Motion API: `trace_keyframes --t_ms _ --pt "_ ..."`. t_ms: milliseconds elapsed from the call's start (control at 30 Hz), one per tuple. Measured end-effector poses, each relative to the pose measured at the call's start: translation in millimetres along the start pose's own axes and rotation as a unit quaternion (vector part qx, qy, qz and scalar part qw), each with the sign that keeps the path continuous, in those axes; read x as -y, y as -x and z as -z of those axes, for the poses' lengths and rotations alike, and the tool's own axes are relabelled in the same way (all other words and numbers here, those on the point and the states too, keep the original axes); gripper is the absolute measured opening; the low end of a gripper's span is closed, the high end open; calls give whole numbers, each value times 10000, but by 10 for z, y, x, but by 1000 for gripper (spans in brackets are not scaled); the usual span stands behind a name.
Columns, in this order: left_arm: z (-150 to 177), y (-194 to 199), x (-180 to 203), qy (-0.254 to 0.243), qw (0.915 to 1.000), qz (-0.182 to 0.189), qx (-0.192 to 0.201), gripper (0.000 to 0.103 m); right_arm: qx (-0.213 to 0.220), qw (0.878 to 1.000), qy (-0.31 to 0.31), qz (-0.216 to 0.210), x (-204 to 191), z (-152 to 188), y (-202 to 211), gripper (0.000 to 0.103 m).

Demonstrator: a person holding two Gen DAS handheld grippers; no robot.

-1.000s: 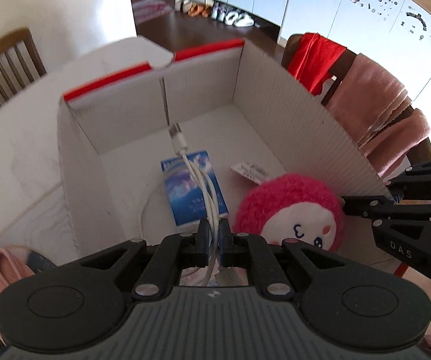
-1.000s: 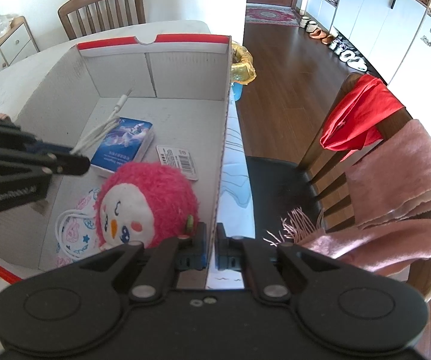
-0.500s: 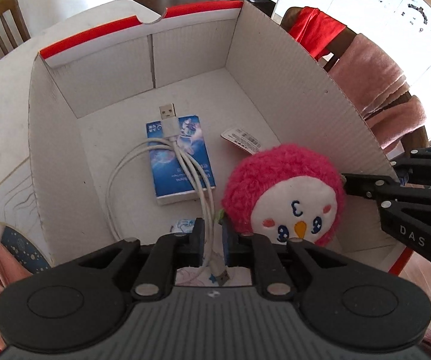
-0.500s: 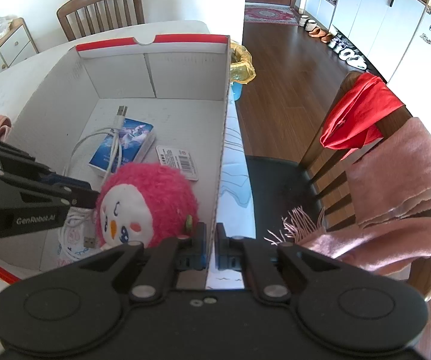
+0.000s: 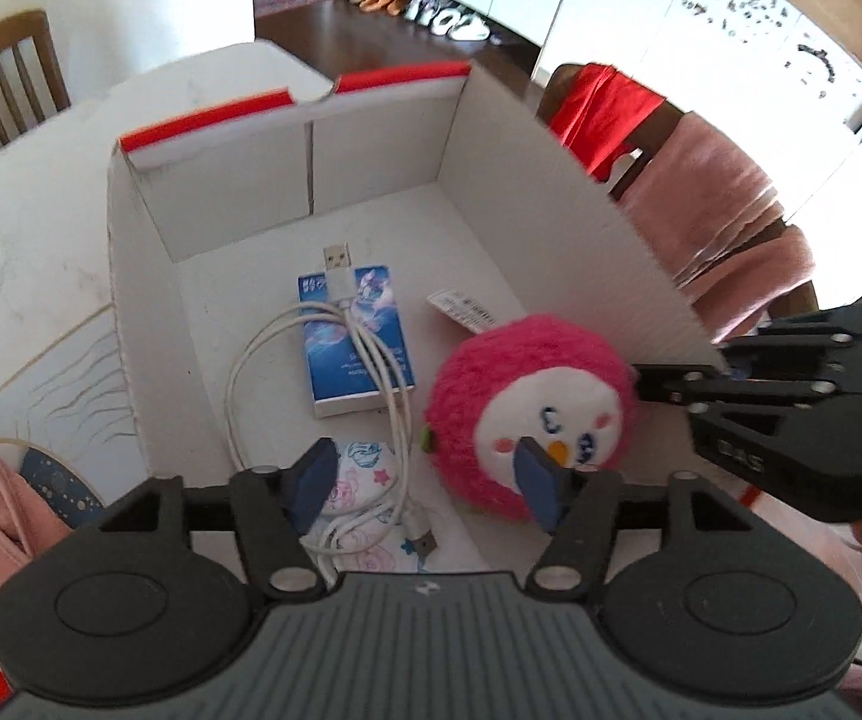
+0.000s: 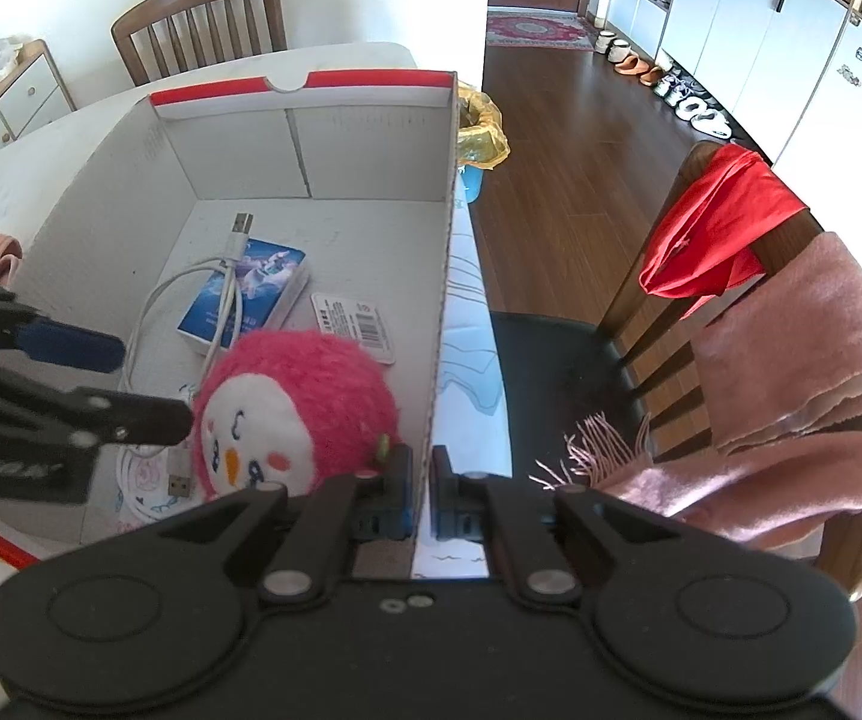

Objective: Organize objects
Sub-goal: 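Return the left gripper to the pile over the pink fleece cloth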

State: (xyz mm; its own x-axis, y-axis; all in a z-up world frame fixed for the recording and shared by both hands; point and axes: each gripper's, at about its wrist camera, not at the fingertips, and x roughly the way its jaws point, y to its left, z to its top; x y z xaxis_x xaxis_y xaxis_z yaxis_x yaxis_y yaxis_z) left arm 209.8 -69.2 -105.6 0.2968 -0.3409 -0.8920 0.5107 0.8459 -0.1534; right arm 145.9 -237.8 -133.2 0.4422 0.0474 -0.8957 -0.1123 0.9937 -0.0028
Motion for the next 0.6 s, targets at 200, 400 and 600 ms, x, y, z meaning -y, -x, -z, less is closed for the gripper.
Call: trace_keyframes --t_ms 200,400,600 --pt "44 346 63 -7 9990 224 381 69 -2 10000 22 5 -7 3 -4 5" --pt "119 692 26 108 9965 202 803 78 -5 10000 39 8 -11 5 -11 5" --pt "237 966 -268 558 9917 -52 1160 87 -21 10000 27 -8 -6 8 -10 5"
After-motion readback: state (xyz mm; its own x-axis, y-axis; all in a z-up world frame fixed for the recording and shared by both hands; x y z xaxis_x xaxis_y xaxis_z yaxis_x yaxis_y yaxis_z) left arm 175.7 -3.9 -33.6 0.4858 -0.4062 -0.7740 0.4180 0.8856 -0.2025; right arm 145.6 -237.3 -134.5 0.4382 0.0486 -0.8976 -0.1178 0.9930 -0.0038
